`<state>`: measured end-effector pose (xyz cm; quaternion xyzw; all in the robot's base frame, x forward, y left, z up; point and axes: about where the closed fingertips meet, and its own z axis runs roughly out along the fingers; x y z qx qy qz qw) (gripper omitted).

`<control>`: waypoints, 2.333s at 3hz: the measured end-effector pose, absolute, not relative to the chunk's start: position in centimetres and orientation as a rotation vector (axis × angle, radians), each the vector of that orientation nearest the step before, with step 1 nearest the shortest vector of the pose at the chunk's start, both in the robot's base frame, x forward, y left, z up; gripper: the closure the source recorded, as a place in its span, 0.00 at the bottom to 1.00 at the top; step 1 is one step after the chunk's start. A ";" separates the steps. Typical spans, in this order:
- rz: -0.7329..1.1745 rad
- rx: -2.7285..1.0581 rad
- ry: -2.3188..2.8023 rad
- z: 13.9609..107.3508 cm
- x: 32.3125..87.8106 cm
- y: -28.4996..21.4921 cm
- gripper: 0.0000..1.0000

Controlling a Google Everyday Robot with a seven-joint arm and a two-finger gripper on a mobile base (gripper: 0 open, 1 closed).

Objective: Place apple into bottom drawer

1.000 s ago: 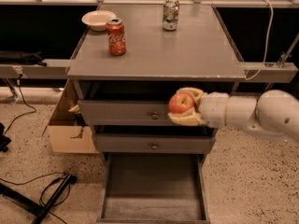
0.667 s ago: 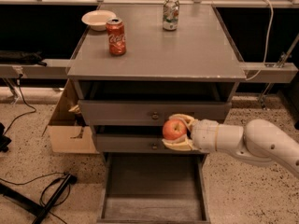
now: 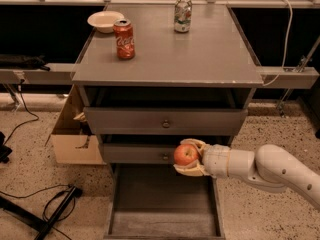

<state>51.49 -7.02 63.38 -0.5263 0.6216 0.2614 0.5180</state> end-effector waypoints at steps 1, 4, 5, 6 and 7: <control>0.693 -1.225 1.525 59.7 52.3 -6.7 1.00; 0.777 -1.172 1.628 36.9 54.1 -8.1 1.00; 0.777 -1.172 1.628 36.9 54.1 -8.1 1.00; 0.812 -1.208 1.663 30.9 54.2 -6.4 1.00; 0.835 -1.229 1.686 25.0 54.5 -5.8 1.00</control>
Offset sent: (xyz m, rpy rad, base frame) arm 0.0309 -0.0087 -0.2021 0.1272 0.2067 -0.0113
